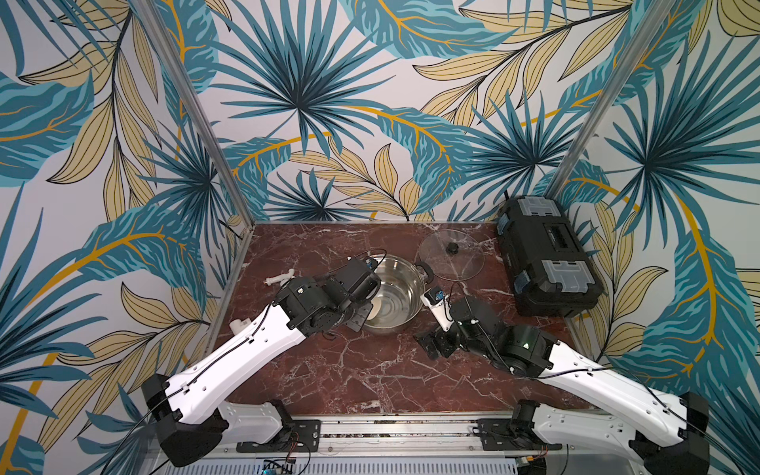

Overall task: Stir the soup with a spoon
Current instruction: Stir the soup in the pan with a stick.

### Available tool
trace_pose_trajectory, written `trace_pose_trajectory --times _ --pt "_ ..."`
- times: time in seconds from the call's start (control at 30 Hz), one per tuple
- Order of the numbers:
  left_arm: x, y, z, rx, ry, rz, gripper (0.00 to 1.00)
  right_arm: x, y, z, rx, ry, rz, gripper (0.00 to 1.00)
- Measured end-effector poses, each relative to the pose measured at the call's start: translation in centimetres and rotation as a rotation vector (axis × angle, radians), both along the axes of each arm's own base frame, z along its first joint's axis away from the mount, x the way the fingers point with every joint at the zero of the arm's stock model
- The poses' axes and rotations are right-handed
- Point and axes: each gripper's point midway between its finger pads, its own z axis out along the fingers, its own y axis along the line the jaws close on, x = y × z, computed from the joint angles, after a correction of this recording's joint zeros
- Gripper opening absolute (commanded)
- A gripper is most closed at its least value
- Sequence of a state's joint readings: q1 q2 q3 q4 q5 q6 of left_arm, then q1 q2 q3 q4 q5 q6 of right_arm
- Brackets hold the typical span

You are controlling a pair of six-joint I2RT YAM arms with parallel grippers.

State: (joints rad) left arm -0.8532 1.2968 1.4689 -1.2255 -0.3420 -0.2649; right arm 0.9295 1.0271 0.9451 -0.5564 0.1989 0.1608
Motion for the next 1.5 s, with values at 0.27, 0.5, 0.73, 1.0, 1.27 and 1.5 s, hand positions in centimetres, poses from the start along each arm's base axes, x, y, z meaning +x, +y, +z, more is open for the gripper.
trace_pose_trajectory --times 0.27,0.5,0.73,1.0,1.27,1.5 --pt "2.6 0.0 -1.0 0.109 -0.055 0.036 0.0 0.0 0.0 0.0 0.001 0.001 0.001 0.99" --pt "4.4 -2.7 0.1 0.006 -0.127 0.011 0.0 -0.1 -0.2 0.4 0.011 -0.01 -0.002 0.99" --pt "4.5 -6.1 -0.7 -0.104 -0.072 -0.06 0.0 -0.2 -0.7 1.4 0.03 -0.037 -0.013 1.0" --pt "2.6 -6.3 -1.6 -0.134 0.031 -0.085 0.0 -0.2 -0.9 1.8 0.04 -0.047 -0.016 0.99" --pt "0.2 -3.0 -0.1 -0.111 0.039 -0.052 0.0 -0.1 -0.8 1.5 0.031 -0.04 -0.016 0.99" --pt "0.4 -0.1 -1.0 0.058 0.044 0.007 0.0 -0.1 -0.5 0.9 0.019 -0.024 -0.009 1.0"
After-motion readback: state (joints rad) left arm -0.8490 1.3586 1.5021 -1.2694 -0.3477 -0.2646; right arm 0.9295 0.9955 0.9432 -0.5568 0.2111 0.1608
